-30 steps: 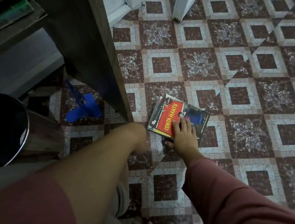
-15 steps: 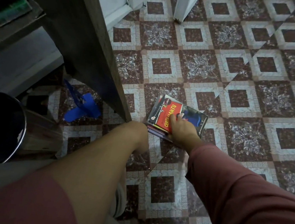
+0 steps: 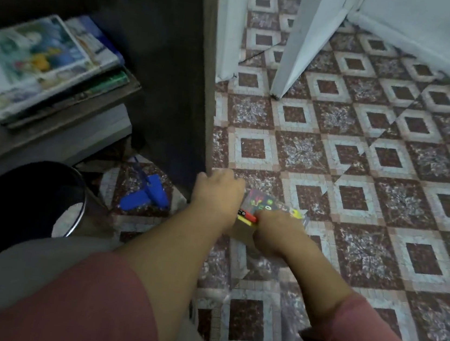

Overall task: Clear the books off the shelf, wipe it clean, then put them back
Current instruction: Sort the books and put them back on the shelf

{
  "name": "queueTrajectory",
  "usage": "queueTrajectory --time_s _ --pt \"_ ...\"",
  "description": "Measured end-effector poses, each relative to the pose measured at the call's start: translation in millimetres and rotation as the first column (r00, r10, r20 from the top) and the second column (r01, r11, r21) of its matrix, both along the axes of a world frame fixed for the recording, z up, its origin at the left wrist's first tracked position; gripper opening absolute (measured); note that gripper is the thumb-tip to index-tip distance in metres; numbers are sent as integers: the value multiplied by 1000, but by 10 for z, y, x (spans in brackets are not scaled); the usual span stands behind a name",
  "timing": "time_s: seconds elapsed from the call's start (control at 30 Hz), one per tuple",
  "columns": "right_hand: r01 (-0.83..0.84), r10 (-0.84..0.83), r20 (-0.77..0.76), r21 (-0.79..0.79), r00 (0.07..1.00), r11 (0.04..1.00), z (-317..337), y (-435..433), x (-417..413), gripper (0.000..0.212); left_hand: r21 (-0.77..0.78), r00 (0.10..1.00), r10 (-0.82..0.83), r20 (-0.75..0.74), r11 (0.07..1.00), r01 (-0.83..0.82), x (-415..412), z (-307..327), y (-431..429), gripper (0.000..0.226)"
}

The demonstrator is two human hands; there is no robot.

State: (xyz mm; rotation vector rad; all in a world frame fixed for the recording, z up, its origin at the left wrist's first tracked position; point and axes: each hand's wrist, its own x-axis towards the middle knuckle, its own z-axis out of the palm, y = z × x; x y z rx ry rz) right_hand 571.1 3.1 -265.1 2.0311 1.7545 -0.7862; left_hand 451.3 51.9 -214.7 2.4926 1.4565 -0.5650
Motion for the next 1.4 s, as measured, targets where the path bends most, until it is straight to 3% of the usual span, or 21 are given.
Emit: queueTrajectory --time_s 0.13,0.3,0.37,0.43,0.53,0.63,0.7,0.77,0.87,0.93,1.0,1.07,1.2,1.3,1.4 --pt "-97 114 -136 127 984 987 773 -102 -320 36 59 994 -87 -66 994 91 -207 460 -79 32" --pt "-150 227 -159 391 961 908 1436 9 -752 24 210 991 -90 -98 972 109 -1017 1281 -78 5" --pt "-204 280 -70 524 957 827 1632 119 -926 25 296 995 -17 -98 954 45 -1448 1561 -61 4" --pt "-263 348 -18 619 937 740 1792 271 -1130 35 419 994 80 -81 907 -39 -1861 1758 -44 17" --pt "-309 432 59 785 900 537 1928 632 -1490 40 630 979 202 -17 763 -147 -2328 1858 -22 34" --pt "-322 435 165 891 885 319 1942 1148 -1878 44 743 953 274 126 611 -274 -2662 1719 216 43" --pt "-357 427 223 895 876 267 1872 1487 -2113 46 758 939 290 182 567 -322 -2881 1517 477 47" --pt "-444 437 284 834 854 327 1719 1777 -2299 48 687 922 345 173 628 -364 -3069 1266 722 48" --pt "-535 470 295 649 832 541 1399 2079 -2459 52 387 906 402 129 821 -420 -3257 863 970 63" --pt "-468 469 164 583 868 664 1261 2195 -2491 60 237 877 444 182 846 -478 -3318 713 1070 85" --pt "-428 473 72 558 878 711 1227 2289 -2514 69 220 852 464 244 829 -514 -3314 655 1136 107" --pt "-448 497 42 501 867 740 1260 2359 -2528 84 250 842 470 265 810 -531 -3273 634 1167 119" --pt "-512 530 105 467 842 721 1311 2502 -2479 102 247 816 481 321 789 -563 -3253 620 1245 111" --pt "-475 511 120 590 851 653 1250 2553 -2428 93 287 786 468 404 751 -595 -3252 676 1275 95" --pt "-434 479 121 649 870 625 1153 2499 -2447 82 327 769 547 331 697 -638 -3095 698 1272 92"
